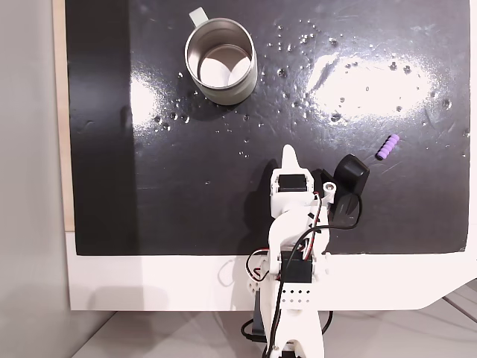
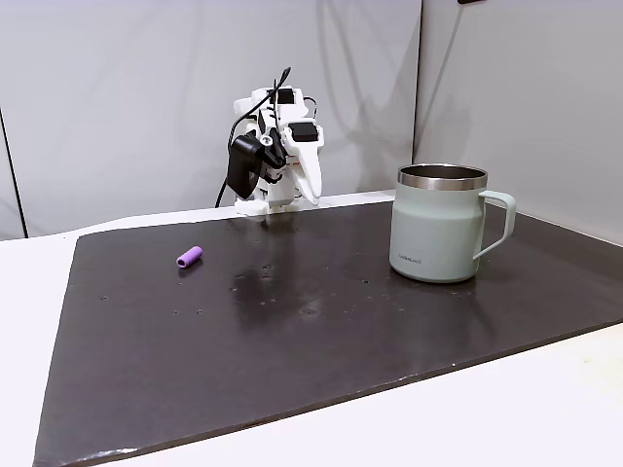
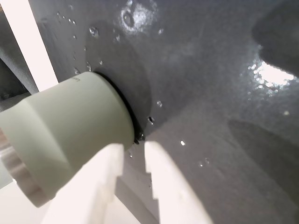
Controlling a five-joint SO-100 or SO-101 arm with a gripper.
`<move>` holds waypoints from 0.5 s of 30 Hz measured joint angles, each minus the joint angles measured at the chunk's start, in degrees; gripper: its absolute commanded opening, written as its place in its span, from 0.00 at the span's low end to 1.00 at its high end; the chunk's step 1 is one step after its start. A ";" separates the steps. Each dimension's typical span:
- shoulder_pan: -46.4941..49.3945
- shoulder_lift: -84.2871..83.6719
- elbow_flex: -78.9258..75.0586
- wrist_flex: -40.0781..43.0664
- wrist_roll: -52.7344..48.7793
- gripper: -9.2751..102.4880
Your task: Grasp a pengrip and put it in the cup.
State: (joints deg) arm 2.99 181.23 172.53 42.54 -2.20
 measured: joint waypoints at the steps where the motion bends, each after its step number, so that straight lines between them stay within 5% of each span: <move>1: 0.00 0.00 0.00 0.00 0.00 0.08; 15: -1.23 0.00 -0.88 4.39 -0.70 0.08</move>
State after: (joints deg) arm 1.76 181.23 171.65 46.93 -2.90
